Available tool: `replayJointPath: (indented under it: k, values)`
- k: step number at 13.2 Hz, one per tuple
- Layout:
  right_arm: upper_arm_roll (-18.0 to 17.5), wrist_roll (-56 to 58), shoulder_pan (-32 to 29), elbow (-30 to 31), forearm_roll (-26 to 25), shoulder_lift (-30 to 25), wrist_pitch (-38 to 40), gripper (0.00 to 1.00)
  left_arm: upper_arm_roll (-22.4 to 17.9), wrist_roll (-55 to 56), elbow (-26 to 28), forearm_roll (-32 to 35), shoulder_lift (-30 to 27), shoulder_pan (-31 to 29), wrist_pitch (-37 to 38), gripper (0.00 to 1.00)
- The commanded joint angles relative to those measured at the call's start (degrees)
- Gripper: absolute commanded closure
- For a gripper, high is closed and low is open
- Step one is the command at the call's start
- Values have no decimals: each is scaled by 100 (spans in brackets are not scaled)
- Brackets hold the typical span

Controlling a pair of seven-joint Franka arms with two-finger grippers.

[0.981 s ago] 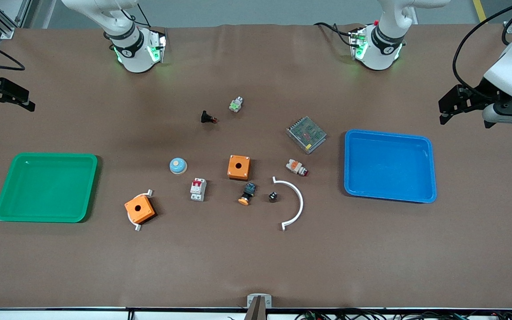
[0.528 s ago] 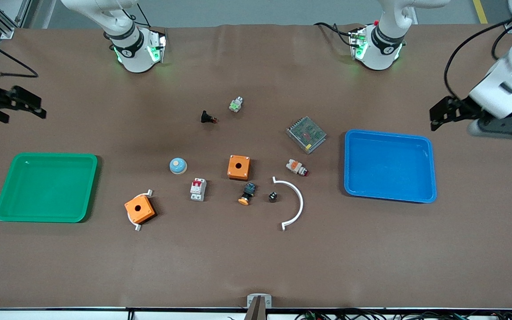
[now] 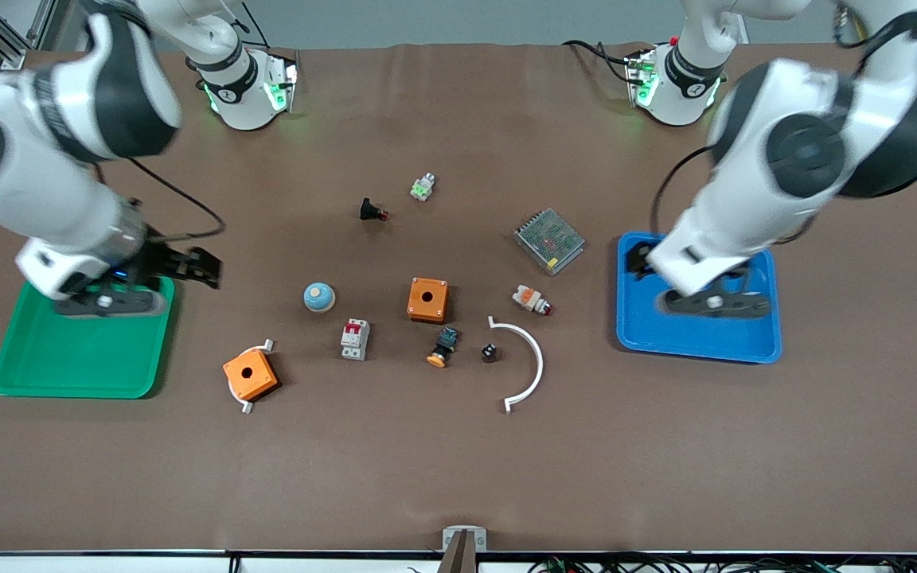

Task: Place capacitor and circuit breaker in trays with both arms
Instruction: 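Reach the right gripper to the breaker while the left gripper reaches the capacitor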

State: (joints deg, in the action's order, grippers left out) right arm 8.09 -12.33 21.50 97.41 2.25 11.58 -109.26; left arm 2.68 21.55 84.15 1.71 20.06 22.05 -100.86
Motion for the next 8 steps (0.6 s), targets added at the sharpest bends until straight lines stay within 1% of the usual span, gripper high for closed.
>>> replayJointPath:
  k: [1, 3, 4, 5, 8]
  values:
    - [61, -690, 397, -117, 143, 755, -699, 8, -4, 455, -356, -99, 673, 308, -564, 0]
    - [61, -946, 678, -117, 555, 1230, -1201, 10, 241, 447, -356, -695, 1104, 317, -1223, 0]
    - [61, -1077, 819, -117, 679, 1441, -1455, 10, 303, 490, -356, -863, 1358, 387, -1652, 0]
    - [70, -1235, 916, -117, 697, 1635, -1693, 10, 304, 491, -356, -908, 1570, 509, -2065, 0]
    - [61, -1368, 1057, -117, 715, 2057, -2142, 12, 304, 473, -356, -874, 2115, 738, -2989, 0]
